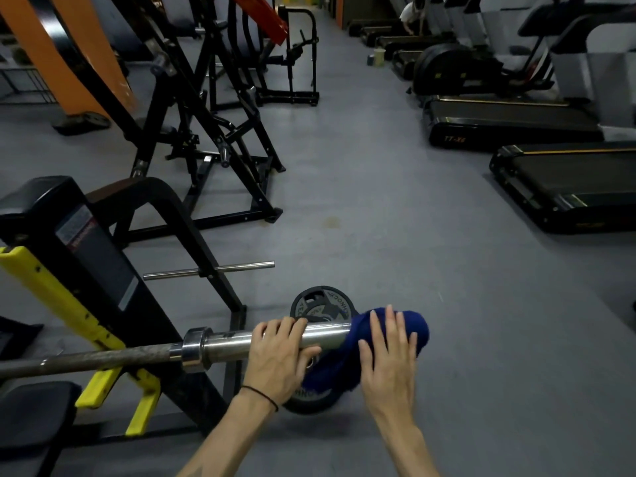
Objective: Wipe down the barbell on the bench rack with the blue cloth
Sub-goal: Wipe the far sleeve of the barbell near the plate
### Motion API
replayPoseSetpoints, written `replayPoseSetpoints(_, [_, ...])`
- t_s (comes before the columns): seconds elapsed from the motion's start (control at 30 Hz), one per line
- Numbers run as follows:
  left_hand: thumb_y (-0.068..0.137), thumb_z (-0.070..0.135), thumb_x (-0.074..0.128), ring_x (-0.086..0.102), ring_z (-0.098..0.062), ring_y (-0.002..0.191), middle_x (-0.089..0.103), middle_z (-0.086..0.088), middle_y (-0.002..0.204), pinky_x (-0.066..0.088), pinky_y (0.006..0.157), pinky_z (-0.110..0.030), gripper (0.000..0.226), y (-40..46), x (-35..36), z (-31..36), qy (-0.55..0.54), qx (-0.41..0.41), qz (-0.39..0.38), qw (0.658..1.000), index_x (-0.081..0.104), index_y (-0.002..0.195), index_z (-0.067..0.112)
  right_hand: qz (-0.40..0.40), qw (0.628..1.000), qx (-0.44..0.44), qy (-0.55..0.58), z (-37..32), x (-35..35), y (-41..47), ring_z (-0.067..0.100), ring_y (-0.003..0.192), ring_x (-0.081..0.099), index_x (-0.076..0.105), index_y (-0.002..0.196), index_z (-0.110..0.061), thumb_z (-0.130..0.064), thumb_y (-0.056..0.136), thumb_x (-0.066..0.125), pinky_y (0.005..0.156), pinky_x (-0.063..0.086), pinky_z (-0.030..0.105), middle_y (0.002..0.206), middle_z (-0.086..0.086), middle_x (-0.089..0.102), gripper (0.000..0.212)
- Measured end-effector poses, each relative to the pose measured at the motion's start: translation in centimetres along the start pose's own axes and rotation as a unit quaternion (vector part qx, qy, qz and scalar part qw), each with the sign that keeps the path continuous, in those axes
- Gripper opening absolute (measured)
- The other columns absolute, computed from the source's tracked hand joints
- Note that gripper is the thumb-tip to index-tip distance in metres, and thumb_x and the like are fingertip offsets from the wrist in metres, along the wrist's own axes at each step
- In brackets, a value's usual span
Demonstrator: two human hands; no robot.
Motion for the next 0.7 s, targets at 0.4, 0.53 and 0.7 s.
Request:
replayPoseSetpoints(0.4, [0.098,0.049,0.046,0.053,-0.017,0.108,0.055,0.001,0.120,0.042,0.098,-0.036,0.035,0.3,-0.5,0.1,-0.062,0.013,0.048,0.997,0.059,0.118,0.024,-0.006,0.999,-0.028,0.014,-0.3,0.4,-0.4,0.026,0.160,0.012,0.037,0.160,-0.012,-0.044,0.110,0.026,0.125,0.015,0.052,0.172,0.007,0.019,0.060])
replayPoseSetpoints(0.53, [0.095,0.028,0.050,0.052,-0.024,0.120,0.052,-0.004,0.128,0.034,0.111,-0.045,0.034,-1.2,0.5,2.3,-0.111,0.026,0.105,0.988,0.058,0.126,0.017,-0.038,0.995,-0.042,0.083,-5.6,2.1,-2.3,0.027,0.160,0.007,0.030,0.162,-0.012,-0.049,0.110,0.028,0.128,0.004,0.046,0.173,0.005,0.014,0.064])
replayPoseSetpoints(0.7, [0.093,0.044,0.052,0.048,-0.020,0.128,0.052,0.001,0.135,0.028,0.117,-0.043,0.048,-1.1,1.0,2.4,-0.102,0.002,0.057,0.993,0.053,0.136,0.021,-0.035,0.992,-0.119,0.001,1.1,0.1,-0.2,0.025,0.159,0.015,0.032,0.162,-0.019,-0.044,0.111,0.025,0.126,0.014,0.047,0.173,0.002,0.015,0.057])
Point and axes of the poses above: each hand's wrist, its own y-axis towards the middle knuckle, its own x-axis out of the palm, z = x × y, the point moved 3 cm from there along y, towards the middle knuckle
